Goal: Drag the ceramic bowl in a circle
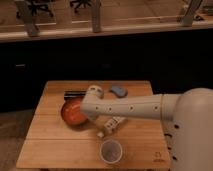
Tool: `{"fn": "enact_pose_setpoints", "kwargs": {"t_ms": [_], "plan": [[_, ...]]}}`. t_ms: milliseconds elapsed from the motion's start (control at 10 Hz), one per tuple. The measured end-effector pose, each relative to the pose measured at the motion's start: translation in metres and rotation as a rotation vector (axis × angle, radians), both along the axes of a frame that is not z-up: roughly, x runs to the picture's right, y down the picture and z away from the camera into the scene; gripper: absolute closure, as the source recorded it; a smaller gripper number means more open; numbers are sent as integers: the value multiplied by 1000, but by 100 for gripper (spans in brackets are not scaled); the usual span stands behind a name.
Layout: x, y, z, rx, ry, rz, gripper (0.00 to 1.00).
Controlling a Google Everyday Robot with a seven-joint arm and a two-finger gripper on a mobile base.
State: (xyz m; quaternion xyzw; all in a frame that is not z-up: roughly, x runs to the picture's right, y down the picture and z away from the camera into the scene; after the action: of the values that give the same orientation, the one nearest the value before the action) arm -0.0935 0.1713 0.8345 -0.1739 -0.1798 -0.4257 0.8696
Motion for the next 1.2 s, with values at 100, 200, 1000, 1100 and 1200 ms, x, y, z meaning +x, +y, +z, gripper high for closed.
{"fn": "enact_pose_setpoints", "kwargs": {"t_ms": [100,200,1000,1100,1200], "plan": [[0,0,0,1,-1,-1,95],[-1,0,0,3,-1,-3,95],[-6,-4,3,19,-12,-15,95],[-6,-4,3,20,-13,-16,95],[-6,-4,3,22,-14,-17,95]]}}
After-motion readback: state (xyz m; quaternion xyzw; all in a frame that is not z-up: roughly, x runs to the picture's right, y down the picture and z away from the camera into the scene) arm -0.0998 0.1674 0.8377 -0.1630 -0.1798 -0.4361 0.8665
